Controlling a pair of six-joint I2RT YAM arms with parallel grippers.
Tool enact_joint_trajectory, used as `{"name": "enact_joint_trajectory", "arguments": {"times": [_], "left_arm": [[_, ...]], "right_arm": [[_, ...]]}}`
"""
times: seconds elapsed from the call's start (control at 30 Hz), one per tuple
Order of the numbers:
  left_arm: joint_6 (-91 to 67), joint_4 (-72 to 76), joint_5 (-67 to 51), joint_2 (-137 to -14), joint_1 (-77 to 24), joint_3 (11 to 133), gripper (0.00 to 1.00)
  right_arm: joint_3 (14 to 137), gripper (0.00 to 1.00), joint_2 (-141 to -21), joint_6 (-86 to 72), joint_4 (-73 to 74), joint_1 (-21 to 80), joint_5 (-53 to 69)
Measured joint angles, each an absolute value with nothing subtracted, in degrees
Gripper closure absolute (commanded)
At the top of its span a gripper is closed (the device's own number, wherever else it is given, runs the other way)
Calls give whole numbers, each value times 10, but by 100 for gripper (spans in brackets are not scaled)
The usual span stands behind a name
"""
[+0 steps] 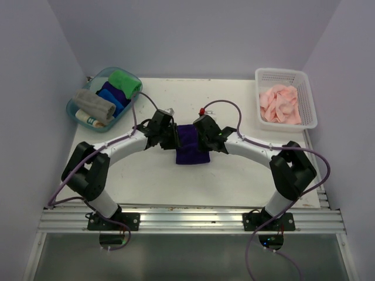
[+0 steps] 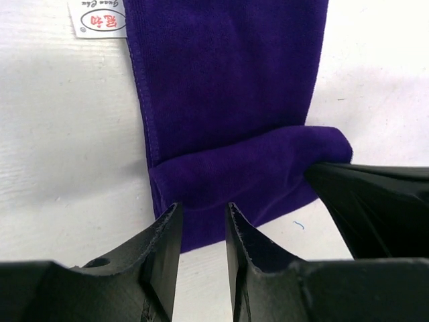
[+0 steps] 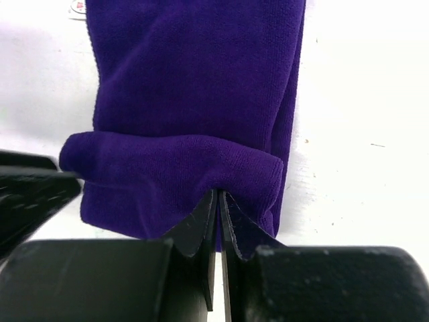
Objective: Roll the towels
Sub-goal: Roll the towel
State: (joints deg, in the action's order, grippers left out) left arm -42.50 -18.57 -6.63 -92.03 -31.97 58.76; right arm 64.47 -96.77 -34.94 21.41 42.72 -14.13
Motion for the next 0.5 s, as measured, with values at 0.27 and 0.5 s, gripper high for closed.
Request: {"name": "enact_joint_trajectory", "arguments": {"times": [0.27,0.5], "left_arm": [[-424,-144,-79,-995,-316,589,69],[-422,-145,-83,-1018,-307,612,68]], "right_arm": [[646,94,-993,-348,202,417,-141],[649,94,-1020,-344,196,408,-138]]}}
